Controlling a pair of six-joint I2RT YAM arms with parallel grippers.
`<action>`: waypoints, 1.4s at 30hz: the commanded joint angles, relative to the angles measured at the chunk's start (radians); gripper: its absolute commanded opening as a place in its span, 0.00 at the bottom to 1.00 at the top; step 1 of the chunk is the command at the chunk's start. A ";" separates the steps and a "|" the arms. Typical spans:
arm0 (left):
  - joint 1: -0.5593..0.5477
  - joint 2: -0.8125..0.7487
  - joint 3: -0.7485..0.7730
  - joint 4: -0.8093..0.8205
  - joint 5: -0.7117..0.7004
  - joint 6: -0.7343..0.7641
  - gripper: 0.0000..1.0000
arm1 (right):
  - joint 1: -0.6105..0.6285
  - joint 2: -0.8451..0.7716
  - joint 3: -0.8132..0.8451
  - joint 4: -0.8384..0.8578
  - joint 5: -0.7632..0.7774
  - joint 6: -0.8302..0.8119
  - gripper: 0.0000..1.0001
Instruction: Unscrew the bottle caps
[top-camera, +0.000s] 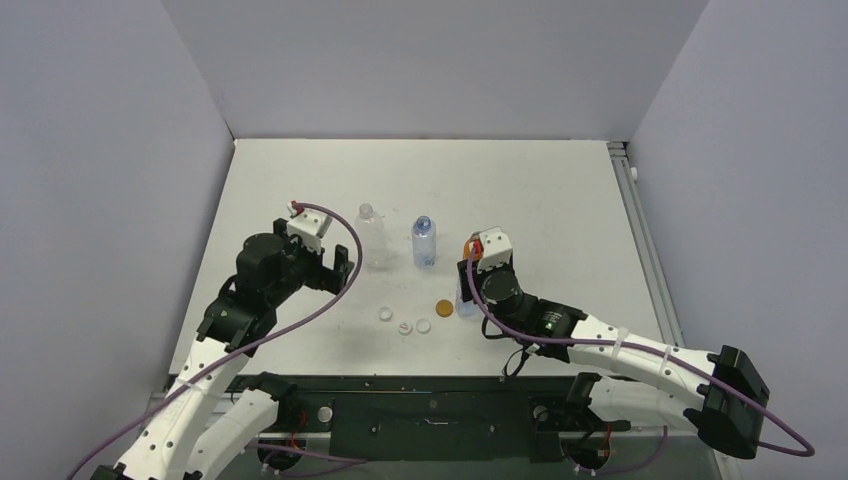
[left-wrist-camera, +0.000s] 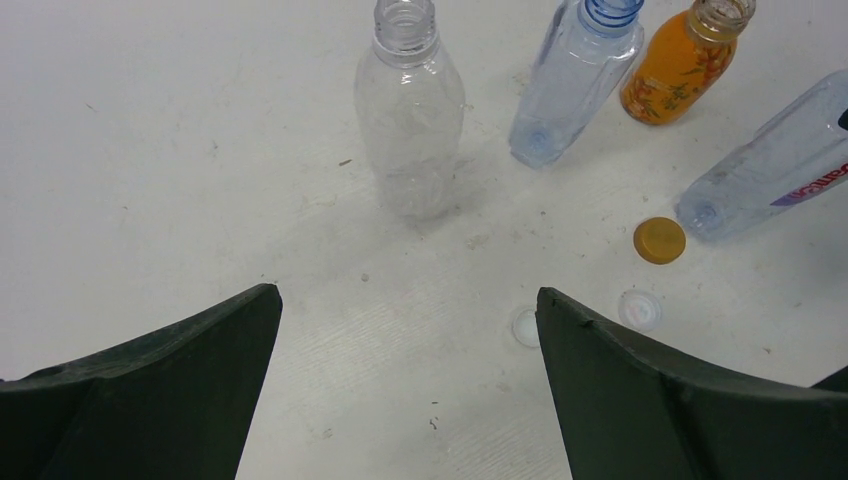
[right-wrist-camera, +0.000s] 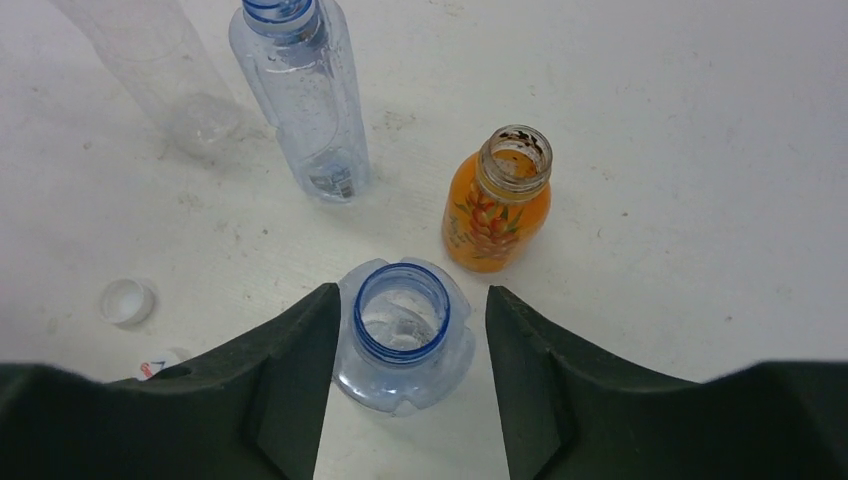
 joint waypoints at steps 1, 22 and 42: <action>0.051 0.002 0.005 0.088 0.029 -0.042 0.97 | -0.005 -0.015 0.074 -0.071 -0.003 -0.010 0.56; 0.455 0.260 -0.054 0.404 0.172 -0.086 0.97 | -0.546 -0.262 0.022 0.088 0.251 0.097 0.80; 0.508 0.611 -0.558 1.495 0.076 -0.158 0.97 | -0.918 0.234 -0.241 0.733 0.170 -0.021 0.83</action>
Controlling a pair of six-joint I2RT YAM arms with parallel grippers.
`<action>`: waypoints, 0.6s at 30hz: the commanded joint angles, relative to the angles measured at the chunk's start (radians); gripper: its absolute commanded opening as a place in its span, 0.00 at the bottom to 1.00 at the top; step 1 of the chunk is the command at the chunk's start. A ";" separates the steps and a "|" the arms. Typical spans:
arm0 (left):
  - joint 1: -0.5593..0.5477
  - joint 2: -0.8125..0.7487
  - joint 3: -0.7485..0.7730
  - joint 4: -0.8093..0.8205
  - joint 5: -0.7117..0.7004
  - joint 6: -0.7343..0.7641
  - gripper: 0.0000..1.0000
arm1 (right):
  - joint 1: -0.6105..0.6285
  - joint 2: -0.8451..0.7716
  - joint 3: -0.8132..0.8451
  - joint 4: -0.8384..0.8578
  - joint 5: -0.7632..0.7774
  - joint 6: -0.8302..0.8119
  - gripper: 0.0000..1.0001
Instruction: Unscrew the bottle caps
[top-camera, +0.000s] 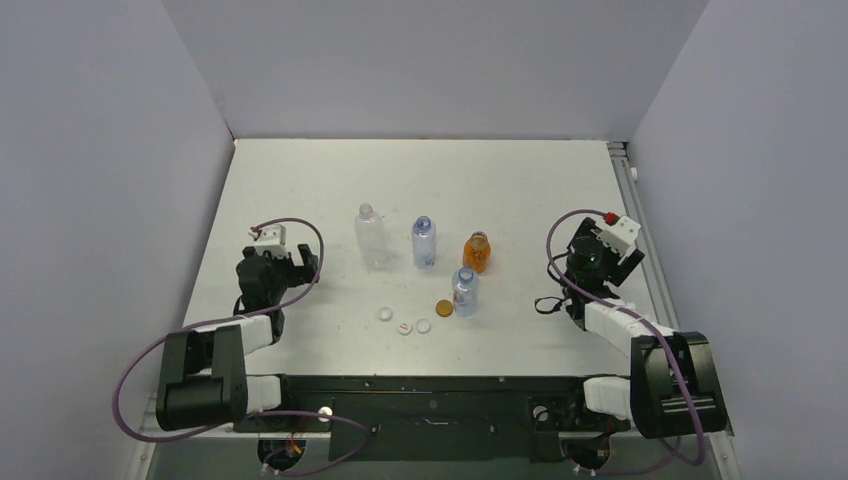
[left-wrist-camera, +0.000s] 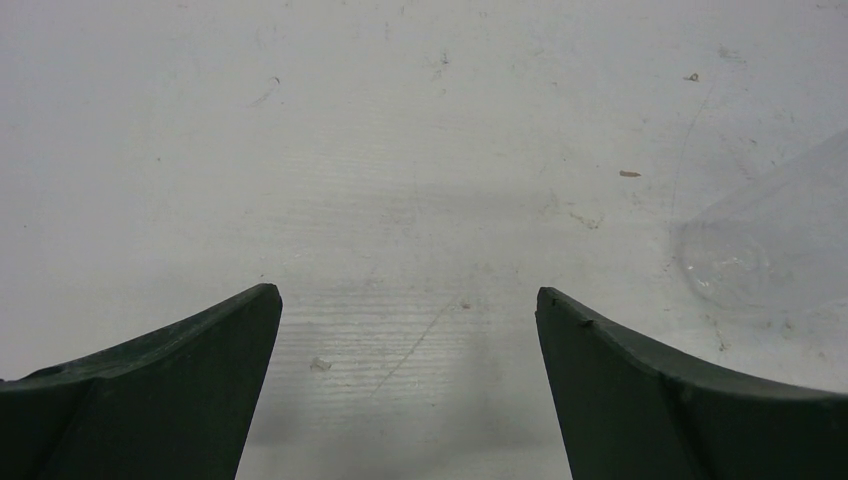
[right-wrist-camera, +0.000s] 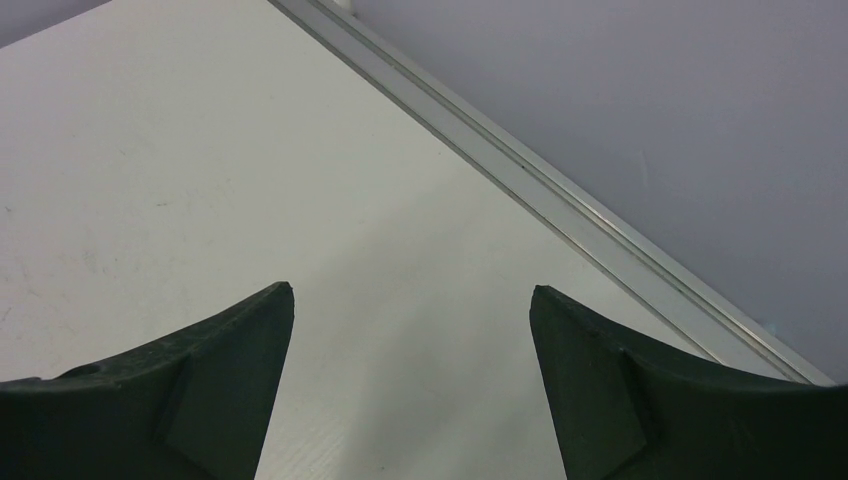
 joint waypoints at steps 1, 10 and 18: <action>0.007 0.098 -0.029 0.424 -0.014 -0.050 0.97 | -0.008 0.042 -0.030 0.258 -0.030 -0.047 0.83; -0.092 0.210 0.002 0.450 -0.121 0.025 0.97 | 0.016 0.119 -0.052 0.373 -0.070 -0.100 0.83; -0.101 0.203 -0.004 0.447 -0.155 0.024 0.97 | 0.042 0.150 -0.190 0.658 -0.116 -0.175 0.84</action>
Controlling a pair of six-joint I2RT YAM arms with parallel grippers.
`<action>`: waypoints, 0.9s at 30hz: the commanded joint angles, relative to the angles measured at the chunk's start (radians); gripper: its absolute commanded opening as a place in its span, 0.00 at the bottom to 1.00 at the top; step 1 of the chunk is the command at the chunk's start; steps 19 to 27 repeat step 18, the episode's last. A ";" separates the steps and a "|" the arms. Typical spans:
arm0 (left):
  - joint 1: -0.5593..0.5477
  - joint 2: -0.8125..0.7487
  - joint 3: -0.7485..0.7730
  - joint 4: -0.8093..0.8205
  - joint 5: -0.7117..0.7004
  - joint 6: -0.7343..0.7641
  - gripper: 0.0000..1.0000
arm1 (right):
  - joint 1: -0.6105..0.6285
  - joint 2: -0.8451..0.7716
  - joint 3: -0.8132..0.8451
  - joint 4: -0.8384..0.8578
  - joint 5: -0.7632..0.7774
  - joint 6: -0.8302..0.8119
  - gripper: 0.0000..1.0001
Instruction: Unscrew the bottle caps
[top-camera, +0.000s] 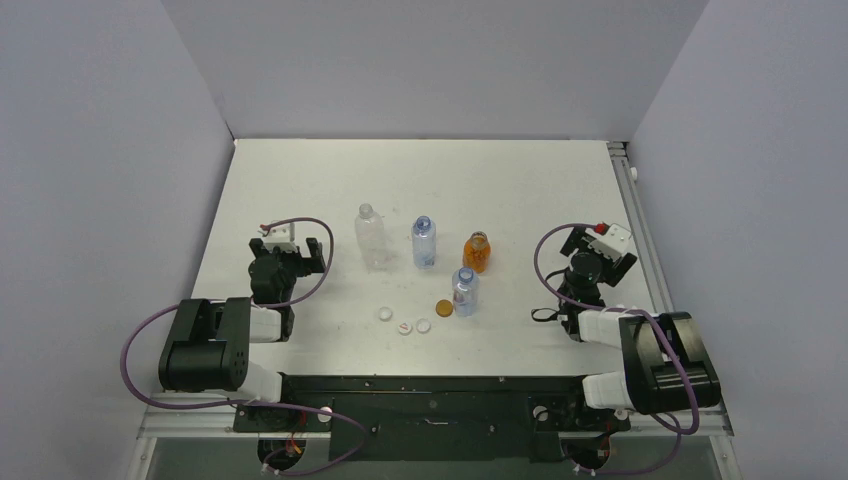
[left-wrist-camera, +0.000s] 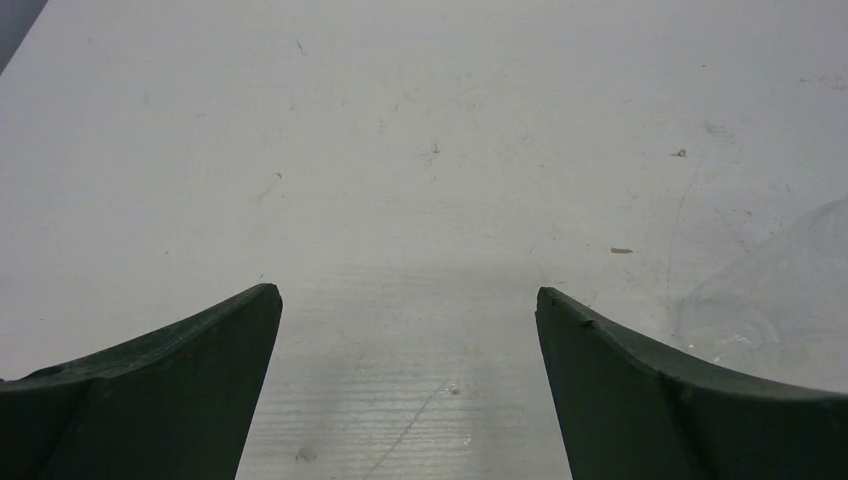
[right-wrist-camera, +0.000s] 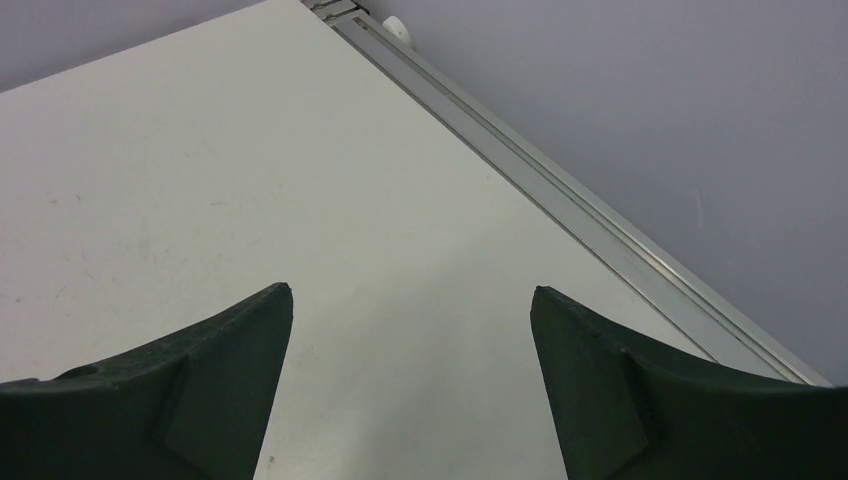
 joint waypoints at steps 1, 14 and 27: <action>-0.004 -0.008 0.017 0.037 -0.033 0.009 0.97 | 0.045 0.022 -0.088 0.262 -0.021 -0.062 0.84; -0.002 0.004 0.033 0.015 -0.040 0.013 0.97 | -0.015 0.013 -0.060 0.196 -0.075 -0.014 0.86; -0.002 -0.007 0.019 0.030 -0.040 0.010 0.97 | -0.014 0.014 -0.060 0.196 -0.074 -0.015 0.86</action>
